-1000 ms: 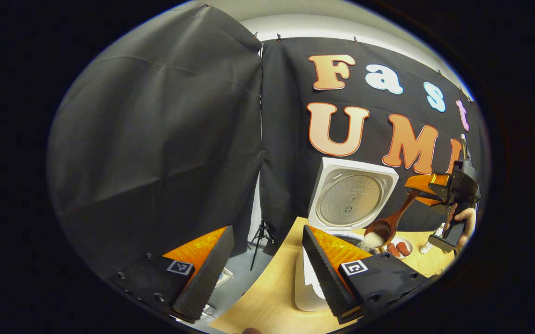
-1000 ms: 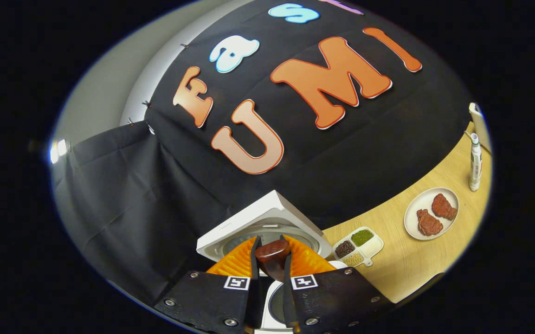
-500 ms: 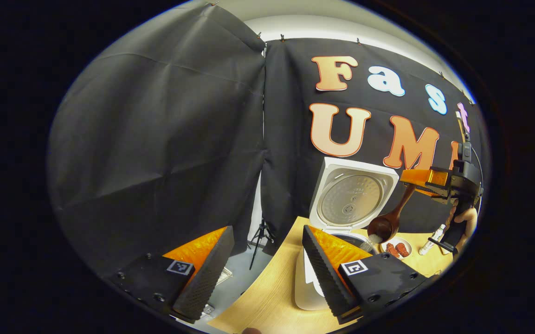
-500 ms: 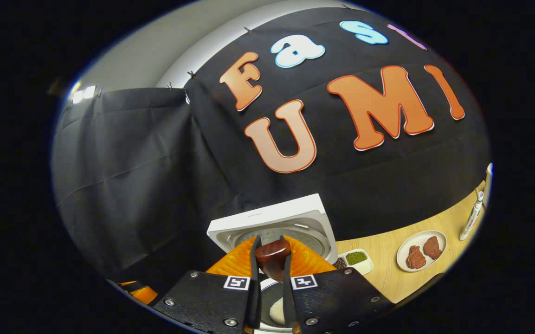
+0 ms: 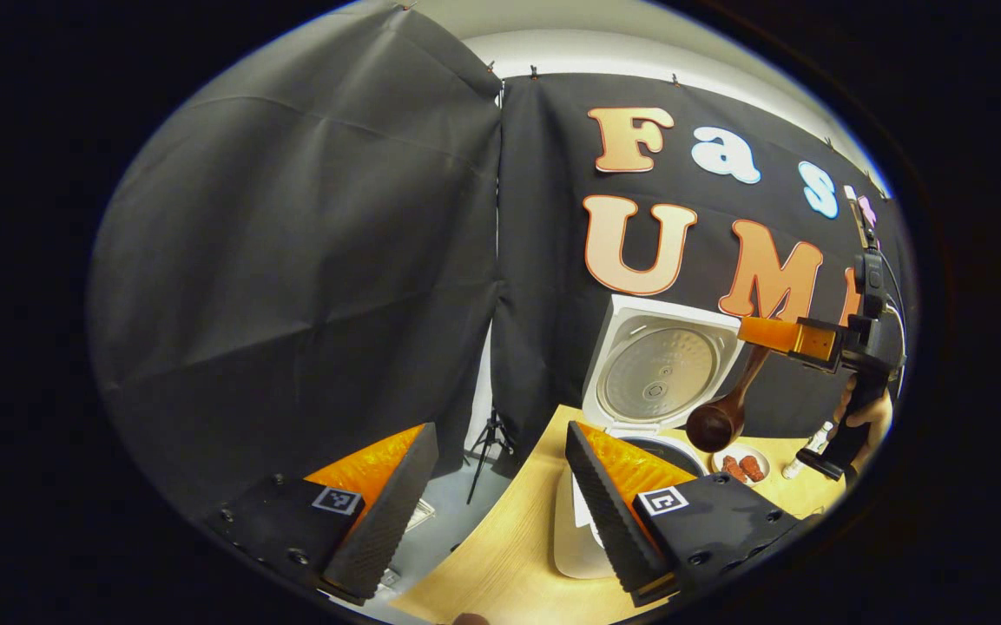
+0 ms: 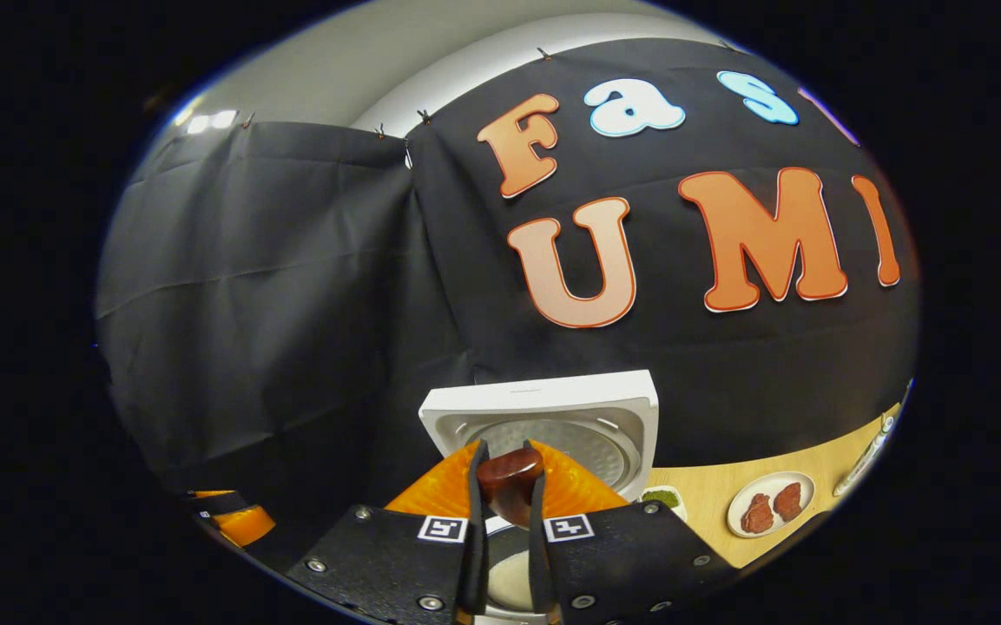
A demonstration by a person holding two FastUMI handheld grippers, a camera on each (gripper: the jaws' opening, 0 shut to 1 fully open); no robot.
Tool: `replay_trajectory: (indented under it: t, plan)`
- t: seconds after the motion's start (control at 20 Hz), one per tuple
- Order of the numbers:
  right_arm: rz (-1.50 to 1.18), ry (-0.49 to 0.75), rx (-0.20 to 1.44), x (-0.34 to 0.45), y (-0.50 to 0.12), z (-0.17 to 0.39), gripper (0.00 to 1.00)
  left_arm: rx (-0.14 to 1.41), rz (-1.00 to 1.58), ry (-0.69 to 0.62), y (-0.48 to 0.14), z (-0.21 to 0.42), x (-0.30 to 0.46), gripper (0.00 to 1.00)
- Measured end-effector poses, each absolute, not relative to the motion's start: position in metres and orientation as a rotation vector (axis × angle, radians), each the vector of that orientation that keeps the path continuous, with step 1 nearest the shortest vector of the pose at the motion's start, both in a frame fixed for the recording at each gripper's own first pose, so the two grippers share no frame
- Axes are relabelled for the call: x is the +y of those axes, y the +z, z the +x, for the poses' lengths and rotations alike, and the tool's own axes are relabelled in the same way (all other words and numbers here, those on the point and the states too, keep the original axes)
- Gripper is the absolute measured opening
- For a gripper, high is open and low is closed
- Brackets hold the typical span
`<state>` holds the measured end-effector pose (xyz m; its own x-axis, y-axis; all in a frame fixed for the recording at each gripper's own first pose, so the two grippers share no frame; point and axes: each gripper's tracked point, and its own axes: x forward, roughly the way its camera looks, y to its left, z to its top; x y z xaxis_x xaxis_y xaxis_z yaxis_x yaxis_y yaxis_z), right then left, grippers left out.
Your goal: Close the left gripper, press the button to open the rice cooker; take a wooden spoon from the chopstick holder with the right hand, scoop a spoonful of rice and pour it into the rice cooker, then put the wooden spoon back into the chopstick holder.
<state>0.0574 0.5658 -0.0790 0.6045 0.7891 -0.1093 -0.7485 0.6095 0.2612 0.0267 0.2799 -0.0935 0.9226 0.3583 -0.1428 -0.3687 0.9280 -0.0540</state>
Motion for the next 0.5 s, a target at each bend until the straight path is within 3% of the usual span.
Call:
replay_trajectory:
  t: [0.5]
  plan:
    - [0.681, 0.792, 0.379, 0.487, -0.075, 0.085, 0.18, 0.104, -0.095, 0.342, -0.078, 0.013, 0.270, 1.00]
